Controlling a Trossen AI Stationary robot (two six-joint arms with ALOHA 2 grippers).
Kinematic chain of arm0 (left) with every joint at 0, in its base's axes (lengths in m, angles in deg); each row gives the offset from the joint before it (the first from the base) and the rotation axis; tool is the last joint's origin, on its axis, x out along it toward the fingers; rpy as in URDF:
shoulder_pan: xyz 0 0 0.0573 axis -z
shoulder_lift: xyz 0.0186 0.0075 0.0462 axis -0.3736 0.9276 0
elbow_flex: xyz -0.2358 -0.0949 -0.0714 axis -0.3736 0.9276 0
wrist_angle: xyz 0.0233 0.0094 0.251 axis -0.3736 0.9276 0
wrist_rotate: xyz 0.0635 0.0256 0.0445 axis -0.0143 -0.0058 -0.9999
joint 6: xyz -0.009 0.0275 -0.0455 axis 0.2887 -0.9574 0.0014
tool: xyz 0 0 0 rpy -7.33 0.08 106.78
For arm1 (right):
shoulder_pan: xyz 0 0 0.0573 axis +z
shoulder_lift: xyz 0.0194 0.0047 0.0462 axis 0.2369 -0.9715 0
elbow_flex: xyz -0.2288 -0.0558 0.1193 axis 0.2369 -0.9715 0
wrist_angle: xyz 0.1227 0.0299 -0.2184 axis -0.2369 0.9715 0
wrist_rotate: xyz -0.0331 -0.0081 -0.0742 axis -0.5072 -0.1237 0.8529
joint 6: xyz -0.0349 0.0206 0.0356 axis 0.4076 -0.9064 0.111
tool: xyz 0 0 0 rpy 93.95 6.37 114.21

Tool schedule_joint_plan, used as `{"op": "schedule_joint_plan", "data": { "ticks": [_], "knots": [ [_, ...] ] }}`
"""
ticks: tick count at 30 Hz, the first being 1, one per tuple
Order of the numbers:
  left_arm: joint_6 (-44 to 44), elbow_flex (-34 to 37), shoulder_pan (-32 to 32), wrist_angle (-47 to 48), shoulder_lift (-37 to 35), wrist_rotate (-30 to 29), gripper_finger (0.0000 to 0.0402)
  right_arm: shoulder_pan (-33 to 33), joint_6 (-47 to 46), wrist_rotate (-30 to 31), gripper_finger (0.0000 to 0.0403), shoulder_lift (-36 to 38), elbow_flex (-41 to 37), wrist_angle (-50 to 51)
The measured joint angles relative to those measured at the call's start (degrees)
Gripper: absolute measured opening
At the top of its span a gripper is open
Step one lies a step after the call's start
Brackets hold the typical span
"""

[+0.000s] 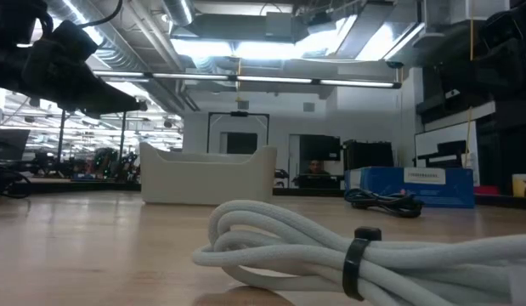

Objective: Pick and place USB-C Cables

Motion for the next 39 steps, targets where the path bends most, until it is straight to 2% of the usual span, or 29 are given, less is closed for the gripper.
{"op": "schedule_joint_plan", "data": {
  "ticks": [14, 23, 27, 32, 36, 39],
  "knots": [
    [-0.4, 0.0, 0.0, 0.0, 0.0, 0.0, 0.0102, 0.0, 0.2, 0.0, 0.0021, 0.0, 0.0, 0.0],
    [-16.2, 0.0, 0.0, -0.1, 0.0, -2.9, 0.0102, 0.0, -0.3, 0.0, 0.0021, 0.0, 0.0, -3.0],
    [-6.0, 0.0, 0.0, 0.0, 0.0, 2.5, 0.0102, 0.0, 0.0, 0.0, 0.0021, 0.0, 0.0, -4.2],
    [5.0, 0.0, 0.0, -1.7, 0.0, 5.5, 0.0102, 0.0, -2.5, 0.0, 0.0021, 0.0, 0.0, -7.2],
    [7.8, 0.0, 0.0, -4.2, 0.0, 5.7, 0.0102, 0.0, -2.1, 0.2, 0.0021, 0.0, 0.0, -7.5],
    [10.2, 0.0, 0.0, -6.6, 0.0, 3.3, 0.0102, 0.0, 0.6, 1.9, 0.0021, 0.0, 0.0, -7.5]
  ]
}}
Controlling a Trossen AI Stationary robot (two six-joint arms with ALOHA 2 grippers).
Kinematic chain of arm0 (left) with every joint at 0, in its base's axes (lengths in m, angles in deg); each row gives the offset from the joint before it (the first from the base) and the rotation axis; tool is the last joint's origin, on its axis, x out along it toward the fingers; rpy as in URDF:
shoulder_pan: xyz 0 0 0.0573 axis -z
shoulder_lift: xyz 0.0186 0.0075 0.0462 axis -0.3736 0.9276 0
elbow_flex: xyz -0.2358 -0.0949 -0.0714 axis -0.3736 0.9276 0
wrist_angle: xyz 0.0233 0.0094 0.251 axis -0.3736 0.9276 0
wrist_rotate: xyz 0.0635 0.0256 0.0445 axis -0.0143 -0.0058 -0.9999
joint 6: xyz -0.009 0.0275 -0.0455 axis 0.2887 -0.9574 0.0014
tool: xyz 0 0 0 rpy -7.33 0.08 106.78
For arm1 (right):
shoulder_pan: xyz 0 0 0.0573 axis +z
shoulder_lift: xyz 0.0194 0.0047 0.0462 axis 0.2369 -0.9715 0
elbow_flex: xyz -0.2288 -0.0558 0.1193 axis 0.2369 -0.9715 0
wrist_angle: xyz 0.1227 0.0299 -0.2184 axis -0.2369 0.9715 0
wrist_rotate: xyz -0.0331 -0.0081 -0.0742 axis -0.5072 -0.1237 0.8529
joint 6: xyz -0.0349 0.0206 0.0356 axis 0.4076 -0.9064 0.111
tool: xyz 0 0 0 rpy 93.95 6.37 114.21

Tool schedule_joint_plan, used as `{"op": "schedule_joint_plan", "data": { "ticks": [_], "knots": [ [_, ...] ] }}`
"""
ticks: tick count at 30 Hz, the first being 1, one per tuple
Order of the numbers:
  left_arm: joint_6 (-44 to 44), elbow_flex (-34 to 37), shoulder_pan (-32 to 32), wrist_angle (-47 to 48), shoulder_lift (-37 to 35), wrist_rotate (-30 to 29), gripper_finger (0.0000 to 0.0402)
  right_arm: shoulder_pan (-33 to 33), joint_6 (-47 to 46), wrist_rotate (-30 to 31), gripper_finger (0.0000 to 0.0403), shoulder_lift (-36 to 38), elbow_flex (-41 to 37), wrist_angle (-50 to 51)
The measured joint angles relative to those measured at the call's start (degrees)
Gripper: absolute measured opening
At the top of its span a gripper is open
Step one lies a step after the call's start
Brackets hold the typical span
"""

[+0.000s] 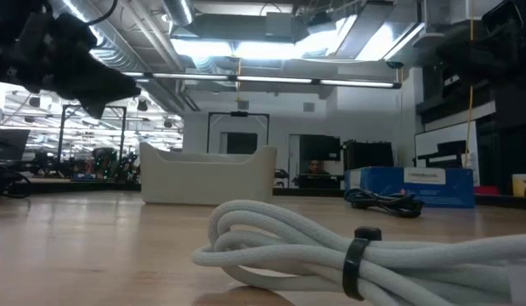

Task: Pick and place USB-C Cables
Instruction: Put the left black charger cable into the gray container

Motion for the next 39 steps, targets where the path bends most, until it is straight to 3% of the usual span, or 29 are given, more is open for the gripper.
{"op": "schedule_joint_plan", "data": {
  "ticks": [5, 9, 13, 17, 25, 30, 34, 39],
  "knots": [
    [11.8, -0.8, 0.0, 0.1, 0.0, -3.4, 0.0102, 0.0, 4.1, 0.1, 0.0021, 0.0, 0.0, -1.9],
    [8.2, -8.9, 0.0, 7.4, 0.0, -8.7, 0.0102, 0.0, 4.2, 0.1, 0.0021, 0.0, 0.0, -2.0],
    [5.6, -22.5, 0.1, 23.0, 4.2, -13.8, 0.0102, 0.0, 3.9, 0.1, 0.0021, 0.0, 0.0, -2.0],
    [17.2, -33.7, 0.1, 42.5, 15.0, -18.3, 0.0102, 0.0, 3.5, 0.1, 0.0021, 0.0, 0.0, -1.4],
    [44.0, -45.5, 0.1, 73.1, 44.4, -7.1, 0.0102, 0.0, 2.4, 0.2, 0.0021, 0.0, 0.0, 2.0],
    [58.0, -52.2, 1.2, 88.2, 62.1, 4.2, 0.0102, 0.0, 2.4, 0.2, 0.0021, 0.0, 0.0, 2.1],
    [57.7, -53.3, 3.0, 88.4, 71.6, 10.7, 0.0102, 0.0, 2.4, 0.2, 0.0021, 0.0, 0.0, 2.7],
    [55.4, -53.2, 4.2, 89.0, 79.9, 12.1, 0.0102, 0.0, 2.4, 0.2, 0.0021, 0.0, 0.0, 3.8]
  ]
}}
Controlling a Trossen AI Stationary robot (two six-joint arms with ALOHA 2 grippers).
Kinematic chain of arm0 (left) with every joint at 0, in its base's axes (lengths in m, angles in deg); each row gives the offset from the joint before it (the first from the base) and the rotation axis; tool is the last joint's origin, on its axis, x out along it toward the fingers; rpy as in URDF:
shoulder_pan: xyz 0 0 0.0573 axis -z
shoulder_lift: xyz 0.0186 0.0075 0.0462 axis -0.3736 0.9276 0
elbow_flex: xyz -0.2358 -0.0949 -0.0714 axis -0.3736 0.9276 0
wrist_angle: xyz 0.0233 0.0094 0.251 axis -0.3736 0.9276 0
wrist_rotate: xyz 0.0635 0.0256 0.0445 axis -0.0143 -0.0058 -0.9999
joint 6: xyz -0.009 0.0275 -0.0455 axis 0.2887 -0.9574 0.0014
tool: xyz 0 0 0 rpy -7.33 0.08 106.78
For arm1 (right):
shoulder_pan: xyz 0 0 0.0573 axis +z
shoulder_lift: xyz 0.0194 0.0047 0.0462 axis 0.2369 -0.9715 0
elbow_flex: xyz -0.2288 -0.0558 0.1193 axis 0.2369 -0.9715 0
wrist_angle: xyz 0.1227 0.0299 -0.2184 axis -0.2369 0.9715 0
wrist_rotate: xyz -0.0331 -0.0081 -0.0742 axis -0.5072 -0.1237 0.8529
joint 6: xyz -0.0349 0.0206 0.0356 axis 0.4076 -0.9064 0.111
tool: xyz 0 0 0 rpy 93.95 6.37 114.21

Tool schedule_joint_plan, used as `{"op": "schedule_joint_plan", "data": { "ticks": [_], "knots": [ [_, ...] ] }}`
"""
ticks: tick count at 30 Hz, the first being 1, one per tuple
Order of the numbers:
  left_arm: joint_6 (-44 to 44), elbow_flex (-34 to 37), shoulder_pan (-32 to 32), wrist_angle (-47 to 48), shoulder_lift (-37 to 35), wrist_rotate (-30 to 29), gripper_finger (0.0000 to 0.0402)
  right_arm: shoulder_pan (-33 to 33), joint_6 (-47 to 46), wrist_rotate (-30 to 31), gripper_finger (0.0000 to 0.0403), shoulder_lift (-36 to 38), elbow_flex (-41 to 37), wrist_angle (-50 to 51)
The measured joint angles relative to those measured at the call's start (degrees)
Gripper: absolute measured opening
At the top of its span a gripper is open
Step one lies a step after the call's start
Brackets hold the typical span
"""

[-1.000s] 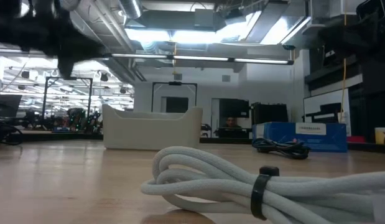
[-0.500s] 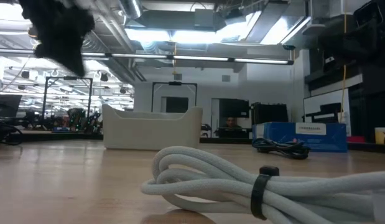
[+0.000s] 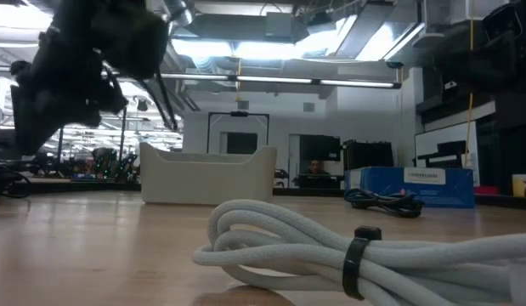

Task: Pick and place USB-C Cables
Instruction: Put the left black charger cable into the gray container

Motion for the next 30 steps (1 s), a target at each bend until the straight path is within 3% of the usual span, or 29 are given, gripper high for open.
{"op": "schedule_joint_plan", "data": {
  "ticks": [6, 12, 17, 25, 30],
  "knots": [
    [5.2, 0.0, -0.1, 1.3, 4.7, 0.0, 0.0102, 0.0, 0.0, 0.0, 0.0021, 0.0, 0.0, 0.5],
    [6.0, 0.0, -0.5, 2.0, 4.9, 1.0, 0.0109, 0.0, 0.0, 0.0, 0.0021, 0.0, 0.0, 1.9],
    [3.7, 0.9, -0.5, 2.1, 4.9, 1.3, 0.0129, 0.0, 0.0, -0.2, 0.0021, -0.1, 0.0, 3.6],
    [5.2, 1.1, 1.6, 3.4, 4.9, 6.5, 0.0166, 0.0, 0.0, -0.2, 0.0021, 0.0, 0.0, 3.6],
    [8.8, -0.2, 7.1, 4.0, 4.9, 1.0, 0.0168, 0.0, 0.0, -0.2, 0.0021, 0.0, 0.0, 3.6]
  ]
}}
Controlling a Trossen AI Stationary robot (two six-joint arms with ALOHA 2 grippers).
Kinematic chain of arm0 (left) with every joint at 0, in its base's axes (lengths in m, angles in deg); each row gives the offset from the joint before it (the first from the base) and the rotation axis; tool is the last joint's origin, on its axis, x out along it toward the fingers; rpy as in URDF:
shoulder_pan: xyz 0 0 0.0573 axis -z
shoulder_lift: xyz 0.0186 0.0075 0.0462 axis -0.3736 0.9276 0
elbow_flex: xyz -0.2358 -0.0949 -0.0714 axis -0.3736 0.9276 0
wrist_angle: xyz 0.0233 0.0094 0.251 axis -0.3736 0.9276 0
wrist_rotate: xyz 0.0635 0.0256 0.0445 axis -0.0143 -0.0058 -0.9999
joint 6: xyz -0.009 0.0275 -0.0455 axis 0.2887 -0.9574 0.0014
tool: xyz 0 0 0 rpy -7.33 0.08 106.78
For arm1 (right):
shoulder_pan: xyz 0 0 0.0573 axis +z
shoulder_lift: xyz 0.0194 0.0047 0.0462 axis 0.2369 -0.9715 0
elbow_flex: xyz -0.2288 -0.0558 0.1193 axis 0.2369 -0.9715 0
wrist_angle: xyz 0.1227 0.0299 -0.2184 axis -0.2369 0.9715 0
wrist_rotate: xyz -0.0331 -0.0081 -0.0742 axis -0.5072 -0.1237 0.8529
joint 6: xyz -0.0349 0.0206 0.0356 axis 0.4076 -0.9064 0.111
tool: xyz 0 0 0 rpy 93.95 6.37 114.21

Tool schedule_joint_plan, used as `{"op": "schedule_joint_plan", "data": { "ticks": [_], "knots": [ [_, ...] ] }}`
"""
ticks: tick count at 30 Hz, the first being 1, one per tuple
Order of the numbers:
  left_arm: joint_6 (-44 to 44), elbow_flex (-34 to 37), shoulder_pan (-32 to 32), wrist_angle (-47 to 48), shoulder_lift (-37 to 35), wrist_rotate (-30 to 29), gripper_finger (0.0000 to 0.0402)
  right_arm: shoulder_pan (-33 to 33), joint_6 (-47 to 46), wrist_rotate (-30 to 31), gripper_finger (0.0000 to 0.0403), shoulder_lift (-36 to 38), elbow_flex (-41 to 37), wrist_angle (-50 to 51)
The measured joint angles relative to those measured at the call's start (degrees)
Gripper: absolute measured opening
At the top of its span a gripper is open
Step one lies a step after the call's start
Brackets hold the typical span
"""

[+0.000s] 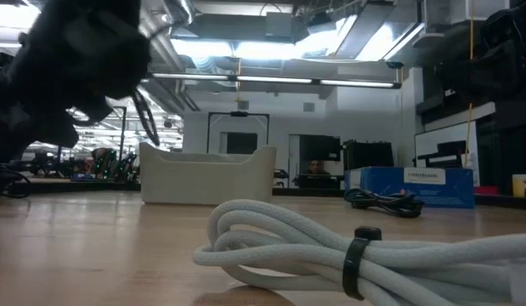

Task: Pick and place USB-C Cables
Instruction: Put the left black charger cable into the gray container

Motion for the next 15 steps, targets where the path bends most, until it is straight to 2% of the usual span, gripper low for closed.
{"op": "schedule_joint_plan", "data": {
  "ticks": [3, 9, 15],
  "knots": [
    [4.1, -0.2, 4.0, 0.0, 0.0, -1.2, 0.0169, 0.0, -0.1, 0.0, 0.0021, 0.0, 0.0, 0.0],
    [11.7, -0.1, 12.3, -0.3, 0.0, 0.4, 0.0169, 0.0, -0.1, 0.0, 0.0021, 0.0, 0.0, 0.0],
    [23.6, 3.0, 17.2, -3.6, 0.0, 1.4, 0.0169, 0.0, -0.2, 0.0, 0.0021, 0.0, 0.0, 0.0]
  ]
}}
